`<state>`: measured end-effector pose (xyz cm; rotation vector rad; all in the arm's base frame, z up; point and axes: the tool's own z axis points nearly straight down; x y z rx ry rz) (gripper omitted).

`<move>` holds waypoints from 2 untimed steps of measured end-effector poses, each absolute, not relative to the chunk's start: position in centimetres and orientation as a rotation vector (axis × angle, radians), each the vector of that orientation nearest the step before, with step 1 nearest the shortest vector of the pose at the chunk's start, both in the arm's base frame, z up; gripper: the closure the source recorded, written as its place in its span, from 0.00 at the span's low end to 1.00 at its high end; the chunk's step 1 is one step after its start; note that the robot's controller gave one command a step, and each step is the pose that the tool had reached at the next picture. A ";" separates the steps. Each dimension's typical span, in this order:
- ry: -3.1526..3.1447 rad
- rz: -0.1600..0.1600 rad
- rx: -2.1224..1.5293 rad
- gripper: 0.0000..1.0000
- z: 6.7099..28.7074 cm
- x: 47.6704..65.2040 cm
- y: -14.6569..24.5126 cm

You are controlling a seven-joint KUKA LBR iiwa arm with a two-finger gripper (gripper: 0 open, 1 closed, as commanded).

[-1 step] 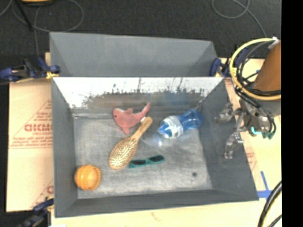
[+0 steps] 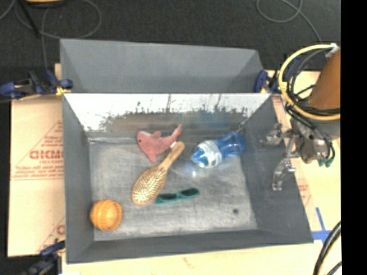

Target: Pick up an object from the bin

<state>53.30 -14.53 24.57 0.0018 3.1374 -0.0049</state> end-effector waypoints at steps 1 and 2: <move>3.132 -0.008 -0.012 0.00 19.2 53.4 -12.8; 3.133 0.001 0.182 0.00 16.1 54.8 -12.9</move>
Offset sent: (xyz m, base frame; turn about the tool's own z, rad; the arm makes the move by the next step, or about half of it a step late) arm 0.0209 0.0145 -0.0921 0.1463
